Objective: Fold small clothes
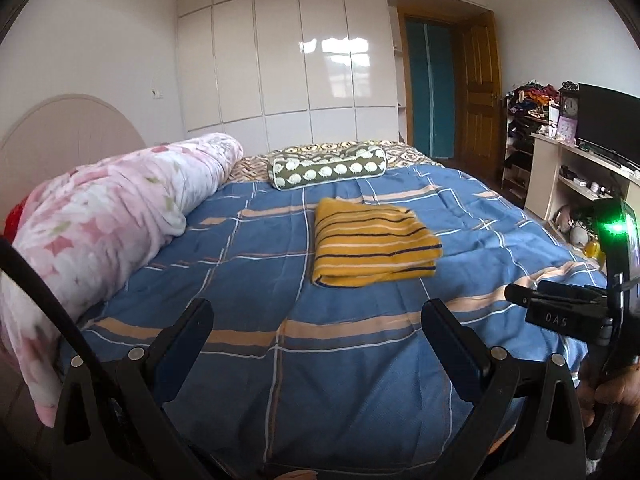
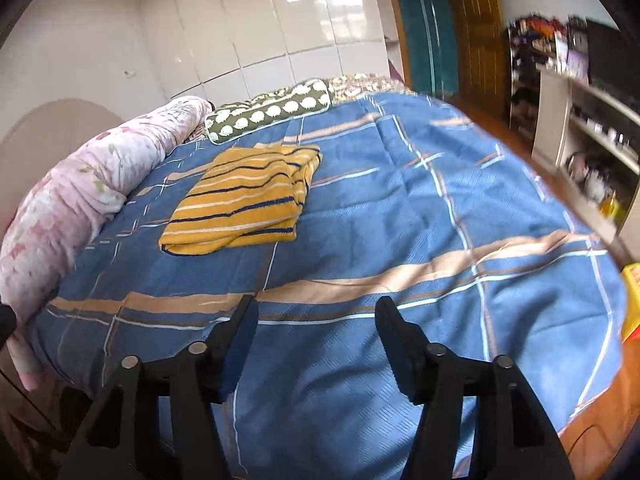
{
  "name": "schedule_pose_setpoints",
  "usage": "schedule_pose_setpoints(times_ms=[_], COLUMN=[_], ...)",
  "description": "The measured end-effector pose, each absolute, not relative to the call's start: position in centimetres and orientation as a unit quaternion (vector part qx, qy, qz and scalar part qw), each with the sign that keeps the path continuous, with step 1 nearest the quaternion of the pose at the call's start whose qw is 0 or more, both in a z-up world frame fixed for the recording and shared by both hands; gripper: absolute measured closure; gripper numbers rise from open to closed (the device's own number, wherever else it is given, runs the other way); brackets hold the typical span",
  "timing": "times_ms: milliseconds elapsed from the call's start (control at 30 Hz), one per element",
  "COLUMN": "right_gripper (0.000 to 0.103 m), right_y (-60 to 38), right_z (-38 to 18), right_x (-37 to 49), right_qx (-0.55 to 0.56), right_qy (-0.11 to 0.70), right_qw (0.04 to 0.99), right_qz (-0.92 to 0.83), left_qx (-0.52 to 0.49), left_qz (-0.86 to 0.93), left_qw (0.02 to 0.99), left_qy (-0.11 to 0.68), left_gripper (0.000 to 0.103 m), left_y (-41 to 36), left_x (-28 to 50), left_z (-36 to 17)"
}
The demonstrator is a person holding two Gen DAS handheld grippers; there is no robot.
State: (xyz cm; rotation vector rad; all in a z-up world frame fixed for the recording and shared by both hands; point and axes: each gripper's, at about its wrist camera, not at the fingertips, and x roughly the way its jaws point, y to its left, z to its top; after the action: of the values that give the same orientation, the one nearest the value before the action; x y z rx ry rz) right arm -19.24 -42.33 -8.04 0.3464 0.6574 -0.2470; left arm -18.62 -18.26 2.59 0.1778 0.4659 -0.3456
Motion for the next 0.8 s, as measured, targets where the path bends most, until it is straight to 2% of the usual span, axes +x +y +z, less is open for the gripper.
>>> schedule_pose_setpoints(times_ms=[300, 433, 800], right_gripper=[0.035, 0.028, 0.028], right_y=[-40.4, -39.1, -38.4], right_z=[-8.0, -8.0, -9.6], right_x=[-19.0, -19.2, -18.6], right_qx=[0.151, 0.127, 0.12], right_qy=[0.34, 0.34, 0.364], right_qw=[0.92, 0.924, 0.916], right_qz=[-0.122, -0.121, -0.117], left_qx=[0.081, 0.076, 0.084], left_qz=[-0.127, -0.109, -0.122], left_qw=[0.955, 0.95, 0.926], left_qy=[0.254, 0.281, 0.348], left_gripper=[0.0, 0.0, 0.0], left_y=[-16.8, -16.2, -17.1], left_x=[-17.4, -16.6, -15.5], left_z=[2.2, 0.8, -2.3])
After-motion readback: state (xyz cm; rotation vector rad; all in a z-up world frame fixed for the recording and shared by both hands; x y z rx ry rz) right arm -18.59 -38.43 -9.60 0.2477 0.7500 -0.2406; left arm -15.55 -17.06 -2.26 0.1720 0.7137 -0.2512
